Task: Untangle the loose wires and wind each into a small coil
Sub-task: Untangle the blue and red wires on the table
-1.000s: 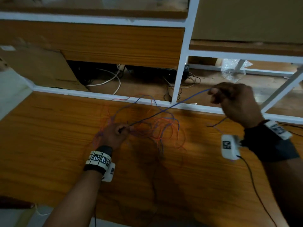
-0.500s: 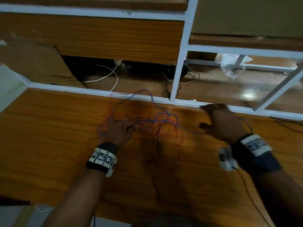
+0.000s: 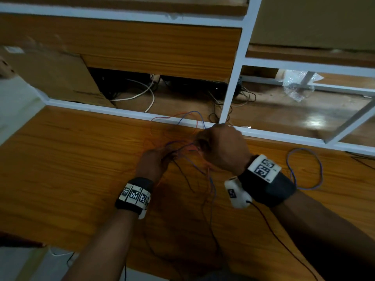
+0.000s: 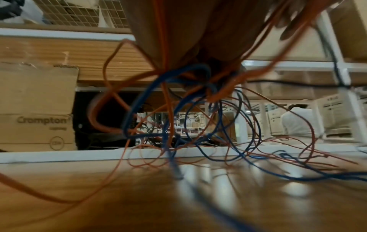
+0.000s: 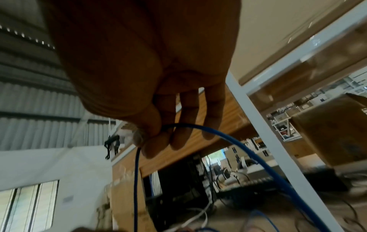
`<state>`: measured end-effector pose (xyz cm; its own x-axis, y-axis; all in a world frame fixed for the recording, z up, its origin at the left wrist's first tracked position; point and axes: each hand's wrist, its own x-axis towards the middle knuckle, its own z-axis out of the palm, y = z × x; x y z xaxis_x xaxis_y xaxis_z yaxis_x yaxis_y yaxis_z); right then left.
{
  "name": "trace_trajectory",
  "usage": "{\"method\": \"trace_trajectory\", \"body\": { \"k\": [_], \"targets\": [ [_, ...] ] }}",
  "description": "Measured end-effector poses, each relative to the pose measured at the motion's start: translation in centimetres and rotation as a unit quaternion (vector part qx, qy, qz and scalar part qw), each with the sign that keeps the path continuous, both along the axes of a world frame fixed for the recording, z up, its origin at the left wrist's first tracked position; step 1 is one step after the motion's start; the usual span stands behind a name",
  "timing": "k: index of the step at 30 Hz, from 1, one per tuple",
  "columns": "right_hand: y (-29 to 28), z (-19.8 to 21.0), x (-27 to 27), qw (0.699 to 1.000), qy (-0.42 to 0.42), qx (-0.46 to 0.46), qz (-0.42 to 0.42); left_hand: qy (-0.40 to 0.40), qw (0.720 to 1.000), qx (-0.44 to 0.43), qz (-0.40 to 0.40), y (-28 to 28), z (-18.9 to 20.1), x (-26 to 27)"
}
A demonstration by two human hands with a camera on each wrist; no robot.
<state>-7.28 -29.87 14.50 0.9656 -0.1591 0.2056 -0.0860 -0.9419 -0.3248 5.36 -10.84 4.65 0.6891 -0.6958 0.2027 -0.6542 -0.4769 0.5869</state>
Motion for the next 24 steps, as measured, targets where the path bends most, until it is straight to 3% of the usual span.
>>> {"method": "trace_trajectory", "body": {
  "k": [3,8,11,17,20,24],
  "targets": [
    [-1.3,2.8,-1.6,0.998,-0.056,0.002,0.02,-0.02,1.0,-0.006,0.008,-0.2,-0.3,1.5],
    [-3.7,8.5,-5.4,0.98,-0.181,0.08,-0.036,-0.075,0.992,0.105,-0.011,0.9,-2.7,3.7],
    [-6.1,10.7,-6.6,0.978,-0.196,0.05,-0.047,-0.072,0.991,0.113,-0.001,1.6,-3.6,4.1],
    [-8.5,7.1,-7.2,0.979,-0.134,0.064,-0.139,-0.008,0.994,0.11,0.004,0.3,-1.6,3.4],
    [-8.1,5.8,-7.5,0.973,-0.138,0.13,-0.133,0.068,0.99,0.106,-0.058,-0.5,0.4,2.0],
    [-7.0,4.6,-7.1,0.972,-0.146,0.157,-0.092,0.015,0.983,0.165,-0.081,-3.0,3.1,-0.6]
  ]
}}
